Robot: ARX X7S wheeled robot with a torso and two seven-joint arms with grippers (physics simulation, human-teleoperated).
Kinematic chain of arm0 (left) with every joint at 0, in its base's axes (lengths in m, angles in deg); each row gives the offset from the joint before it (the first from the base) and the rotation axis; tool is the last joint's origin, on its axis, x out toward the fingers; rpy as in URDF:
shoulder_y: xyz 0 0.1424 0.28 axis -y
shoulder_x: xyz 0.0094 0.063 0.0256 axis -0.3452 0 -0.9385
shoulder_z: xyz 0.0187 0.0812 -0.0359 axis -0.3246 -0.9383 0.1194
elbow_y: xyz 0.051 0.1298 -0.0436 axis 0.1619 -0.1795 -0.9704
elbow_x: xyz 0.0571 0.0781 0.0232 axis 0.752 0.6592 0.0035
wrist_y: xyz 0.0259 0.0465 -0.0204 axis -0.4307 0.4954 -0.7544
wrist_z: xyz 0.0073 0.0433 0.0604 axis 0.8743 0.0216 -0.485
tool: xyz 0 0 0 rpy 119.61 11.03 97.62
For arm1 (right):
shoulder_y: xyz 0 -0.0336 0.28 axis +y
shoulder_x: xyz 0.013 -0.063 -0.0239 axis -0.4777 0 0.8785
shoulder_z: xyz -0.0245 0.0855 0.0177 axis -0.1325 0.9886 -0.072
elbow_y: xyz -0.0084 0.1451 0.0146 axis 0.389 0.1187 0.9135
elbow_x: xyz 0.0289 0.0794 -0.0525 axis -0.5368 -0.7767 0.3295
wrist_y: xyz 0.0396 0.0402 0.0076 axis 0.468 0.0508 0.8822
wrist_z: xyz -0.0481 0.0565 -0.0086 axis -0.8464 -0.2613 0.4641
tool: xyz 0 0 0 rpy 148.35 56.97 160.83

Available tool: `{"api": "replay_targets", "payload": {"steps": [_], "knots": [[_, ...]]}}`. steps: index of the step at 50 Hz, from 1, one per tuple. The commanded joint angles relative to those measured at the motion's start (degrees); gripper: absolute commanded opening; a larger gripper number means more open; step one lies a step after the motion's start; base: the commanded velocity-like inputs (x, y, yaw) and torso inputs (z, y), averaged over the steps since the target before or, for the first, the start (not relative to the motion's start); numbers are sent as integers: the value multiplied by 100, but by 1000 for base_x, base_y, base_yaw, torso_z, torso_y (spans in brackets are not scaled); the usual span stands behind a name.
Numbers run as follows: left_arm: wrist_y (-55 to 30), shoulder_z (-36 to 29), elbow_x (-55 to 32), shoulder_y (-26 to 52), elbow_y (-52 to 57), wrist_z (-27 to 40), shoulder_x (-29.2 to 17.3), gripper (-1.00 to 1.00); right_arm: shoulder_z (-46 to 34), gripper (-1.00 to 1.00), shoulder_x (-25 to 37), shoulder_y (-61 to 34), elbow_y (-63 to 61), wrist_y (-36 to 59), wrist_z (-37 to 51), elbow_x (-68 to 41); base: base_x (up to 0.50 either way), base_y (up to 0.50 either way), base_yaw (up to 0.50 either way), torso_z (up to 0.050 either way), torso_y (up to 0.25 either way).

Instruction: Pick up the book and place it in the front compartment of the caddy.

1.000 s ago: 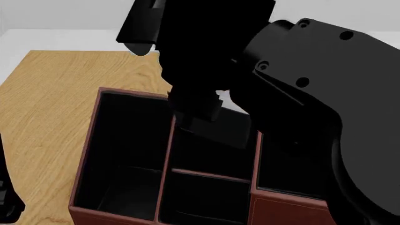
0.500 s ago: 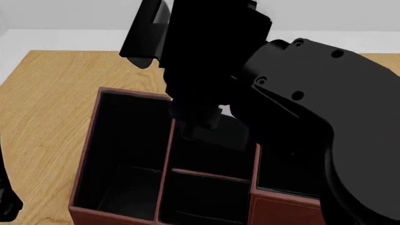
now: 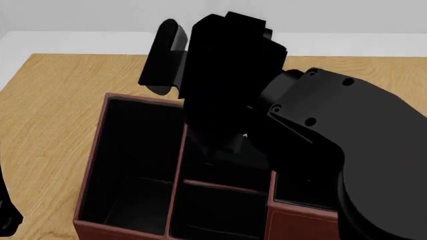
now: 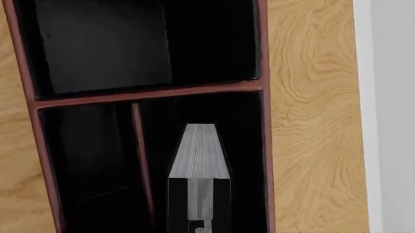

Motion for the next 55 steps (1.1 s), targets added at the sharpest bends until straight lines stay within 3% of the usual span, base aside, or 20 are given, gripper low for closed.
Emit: {"api": "replay_targets", "payload": {"steps": [1, 33, 34, 55], "knots": [[4, 5, 14, -18, 10, 9, -6, 100, -135, -100, 54, 101, 53, -189, 74, 352, 0, 0, 0, 0, 0], [60, 37, 45, -83, -13, 0, -41, 100, 64, -100, -313, 870, 1190, -766, 215, 1005, 1, 0, -1, 0, 0], [62, 39, 45, -85, -13, 0, -44, 100, 135, 100, -314, 879, 1198, -744, 171, 1089, 10, 0, 0, 0, 0], [-21, 55, -7, -6, 49, 30, -19, 100, 1302, 100, -217, 268, 1280, -631, 245, 1594, 0, 0, 0, 0, 0]]}}
